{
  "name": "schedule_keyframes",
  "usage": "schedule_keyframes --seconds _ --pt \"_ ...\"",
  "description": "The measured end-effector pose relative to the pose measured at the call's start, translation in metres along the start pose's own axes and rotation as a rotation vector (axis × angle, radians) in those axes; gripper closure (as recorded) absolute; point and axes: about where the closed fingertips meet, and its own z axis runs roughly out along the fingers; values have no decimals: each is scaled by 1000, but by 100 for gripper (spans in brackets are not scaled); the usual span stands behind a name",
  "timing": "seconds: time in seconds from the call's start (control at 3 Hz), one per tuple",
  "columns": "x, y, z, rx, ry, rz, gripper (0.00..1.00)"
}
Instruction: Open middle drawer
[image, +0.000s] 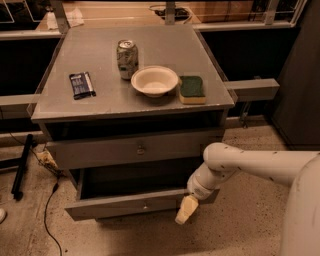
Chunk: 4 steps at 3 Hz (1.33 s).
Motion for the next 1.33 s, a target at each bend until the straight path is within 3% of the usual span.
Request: schedule_keyframes --seconds 0.33,1.0,1.33 --pt "5 -7 19 -16 8 -1 0" --pt "-19 -31 42 0 47 -81 0" --pt "-19 -31 43 0 47 -81 19"
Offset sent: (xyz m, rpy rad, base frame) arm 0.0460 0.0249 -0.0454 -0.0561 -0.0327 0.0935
